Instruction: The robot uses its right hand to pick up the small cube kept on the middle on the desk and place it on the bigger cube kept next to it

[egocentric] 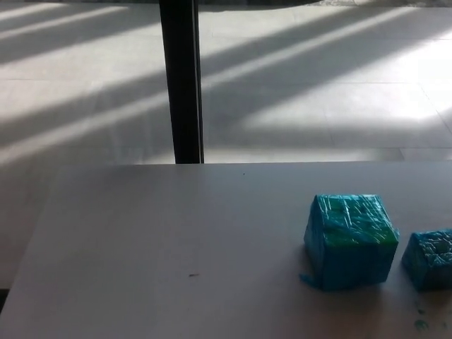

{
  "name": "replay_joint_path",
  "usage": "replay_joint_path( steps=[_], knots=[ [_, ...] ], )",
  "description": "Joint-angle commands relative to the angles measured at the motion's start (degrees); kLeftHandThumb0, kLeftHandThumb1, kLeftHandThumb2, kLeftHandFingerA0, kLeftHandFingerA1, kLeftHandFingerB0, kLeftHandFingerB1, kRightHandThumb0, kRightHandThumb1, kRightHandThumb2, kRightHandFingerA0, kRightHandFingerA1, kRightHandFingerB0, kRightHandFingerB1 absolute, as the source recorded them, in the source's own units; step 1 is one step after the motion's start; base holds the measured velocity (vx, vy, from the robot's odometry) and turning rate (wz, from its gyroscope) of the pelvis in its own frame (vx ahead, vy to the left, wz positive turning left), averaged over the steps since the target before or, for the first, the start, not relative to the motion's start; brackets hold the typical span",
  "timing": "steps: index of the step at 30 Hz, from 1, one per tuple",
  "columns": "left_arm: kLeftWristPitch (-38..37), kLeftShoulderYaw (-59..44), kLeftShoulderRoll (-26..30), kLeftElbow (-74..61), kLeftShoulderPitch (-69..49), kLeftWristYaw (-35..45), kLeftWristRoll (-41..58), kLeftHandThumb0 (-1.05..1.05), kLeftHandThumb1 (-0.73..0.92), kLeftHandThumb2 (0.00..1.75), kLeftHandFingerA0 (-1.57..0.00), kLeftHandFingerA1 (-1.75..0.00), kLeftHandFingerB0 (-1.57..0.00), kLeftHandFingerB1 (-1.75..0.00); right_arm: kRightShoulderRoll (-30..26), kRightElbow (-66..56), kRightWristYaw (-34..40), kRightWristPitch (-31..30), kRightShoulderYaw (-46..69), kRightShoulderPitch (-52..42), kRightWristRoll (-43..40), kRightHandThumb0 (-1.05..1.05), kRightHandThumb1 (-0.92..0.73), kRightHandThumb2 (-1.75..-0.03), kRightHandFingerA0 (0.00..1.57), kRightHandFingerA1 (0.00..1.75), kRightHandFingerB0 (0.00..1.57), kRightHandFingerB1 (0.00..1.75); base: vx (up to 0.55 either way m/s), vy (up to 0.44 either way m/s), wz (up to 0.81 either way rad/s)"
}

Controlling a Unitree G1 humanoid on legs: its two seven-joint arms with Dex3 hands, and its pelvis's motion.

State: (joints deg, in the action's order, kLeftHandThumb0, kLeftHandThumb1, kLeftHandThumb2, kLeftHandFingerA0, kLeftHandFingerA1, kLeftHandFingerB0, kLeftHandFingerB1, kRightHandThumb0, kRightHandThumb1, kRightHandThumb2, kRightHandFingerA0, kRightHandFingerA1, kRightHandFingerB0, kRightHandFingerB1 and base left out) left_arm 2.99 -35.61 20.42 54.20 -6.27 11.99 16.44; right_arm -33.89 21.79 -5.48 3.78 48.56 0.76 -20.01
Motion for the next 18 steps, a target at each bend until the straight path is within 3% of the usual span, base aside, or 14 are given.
replay_joint_path(
  steps=[1, 3, 4, 5, 6, 7, 10, 14, 15, 18],
  knots=[
    [0.92, -0.19, 1.68, 0.65, -0.23, 1.52, 1.85, -0.65, 0.69, 0.61, -0.44, -0.55, -0.48, -0.42, -3.11, -17.1, -2.97, -5.33, -10.58, 5.5, 0.91, -0.85, -0.79, -0.65, 0.23, 0.54, 0.27, 0.35, 0.0, 0.0, 0.0],
    [0.71, -0.04, 1.75, 0.61, -0.41, 1.82, 1.81, -0.65, 0.68, 0.61, -0.43, -0.56, -0.48, -0.42, -3.17, -18.77, -4.1, -3.6, -13.56, 6.0, 2.97, -0.78, -0.83, -0.64, 0.18, 0.51, 0.19, 0.34, 0.0, 0.0, 0.0],
    [0.43, -0.12, 1.72, 0.9, -0.29, 1.56, 1.85, -0.64, 0.68, 0.61, -0.44, -0.57, -0.48, -0.42, -3.3, -20.63, -6.17, -4.11, -15.44, 6.05, 2.17, -0.38, -0.5, -1.1, 0.06, 0.54, 0.0, 0.5, 0.0, 0.0, 0.0],
    [0.52, 0.0, 1.6, 0.3, -0.55, 1.33, 1.76, -0.64, 0.69, 0.61, -0.44, -0.58, -0.48, -0.43, -2.83, -21.77, -6.25, -4.01, -16.86, 6.15, 2.7, -0.38, -0.49, -1.09, 0.06, 0.53, 0.0, 0.49, 0.0, 0.0, 0.0],
    [0.36, 0.29, 1.62, 0.02, -0.78, 1.47, 1.53, -0.65, 0.7, 0.61, -0.43, -0.57, -0.45, -0.42, -2.47, -22.39, -5.91, -4.16, -17.87, 6.27, 3.34, -0.79, -0.82, -0.64, 0.18, 0.47, 0.19, 0.31, 0.0, 0.0, 0.0],
    [-0.17, 0.9, 1.81, -0.11, -1.13, 2.24, 1.04, -0.66, 0.71, 0.62, -0.41, -0.57, -0.42, -0.41, -2.33, -23.4, -5.85, -4.74, -19.82, 6.11, 4.55, -0.38, -0.46, -1.07, 0.06, 0.52, 0.0, 0.48, 0.0, 0.0, 0.0],
    [1.1, 0.62, 1.85, -0.18, -0.91, 2.43, 1.96, -0.64, 0.7, 0.61, -0.41, -0.55, -0.45, -0.4, -0.77, -24.51, -6.11, -4.87, -24.39, 5.82, 5.97, -0.37, -0.5, -1.08, 0.06, 0.52, 0.0, 0.48, 0.0, 0.0, 0.0],
    [0.72, 0.93, 1.86, 0.38, -0.7, 2.57, 1.85, -0.65, 0.7, 0.61, -0.41, -0.54, -0.46, -0.4, -0.54, -23.35, -6.61, -4.21, -27.8, 5.49, 7.05, -0.37, -0.48, -1.08, 0.05, 0.52, 0.0, 0.48, 0.0, 0.0, 0.0],
    [0.01, 1.4, 1.9, 0.63, -0.76, 2.44, 1.26, -0.66, 0.7, 0.62, -0.43, -0.53, -0.48, -0.4, -0.34, -23.1, -6.58, -4.04, -28.92, 5.23, 7.86, -0.74, -0.81, -0.64, 0.18, 0.41, 0.19, 0.3, 0.0, 0.0, 0.0],
    [0.28, 1.35, 2.2, 1.76, -0.36, 3.47, 1.83, -0.67, 0.69, 0.61, -0.42, -0.52, -0.43, -0.38, 0.25, -20.74, -7.82, -2.35, -32.66, 5.13, 9.98, -0.77, -0.79, -0.63, 0.21, 0.42, 0.23, 0.29, 0.0, 0.0, 0.0]
  ],
)
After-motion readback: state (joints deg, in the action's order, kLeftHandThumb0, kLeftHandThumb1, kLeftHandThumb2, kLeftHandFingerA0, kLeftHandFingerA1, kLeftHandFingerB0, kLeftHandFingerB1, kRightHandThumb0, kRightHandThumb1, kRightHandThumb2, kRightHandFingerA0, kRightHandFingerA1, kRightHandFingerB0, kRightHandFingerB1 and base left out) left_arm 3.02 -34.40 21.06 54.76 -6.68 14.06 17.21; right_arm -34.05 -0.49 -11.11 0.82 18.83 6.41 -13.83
